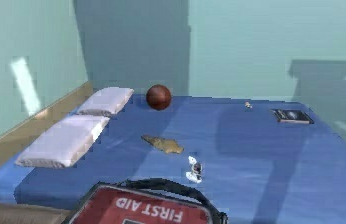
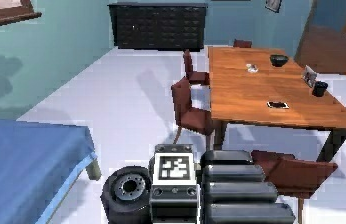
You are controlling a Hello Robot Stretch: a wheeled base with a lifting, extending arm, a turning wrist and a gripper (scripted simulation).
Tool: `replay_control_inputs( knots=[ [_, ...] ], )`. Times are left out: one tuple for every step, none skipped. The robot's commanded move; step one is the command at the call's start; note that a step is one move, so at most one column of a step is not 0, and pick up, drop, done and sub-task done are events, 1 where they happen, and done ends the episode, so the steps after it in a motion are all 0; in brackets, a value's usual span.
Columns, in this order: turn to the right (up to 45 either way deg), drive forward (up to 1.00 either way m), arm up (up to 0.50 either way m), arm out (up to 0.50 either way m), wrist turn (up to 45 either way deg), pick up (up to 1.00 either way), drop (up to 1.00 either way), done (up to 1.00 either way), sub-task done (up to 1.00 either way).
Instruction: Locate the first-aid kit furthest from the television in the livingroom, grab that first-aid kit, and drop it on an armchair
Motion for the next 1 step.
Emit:
replay_control_inputs(
  knots=[
    [-45.0, 0.0, 0.0, 0.0, 0.0, 0.0, 0.0, 0.0, 0.0]
  ],
)
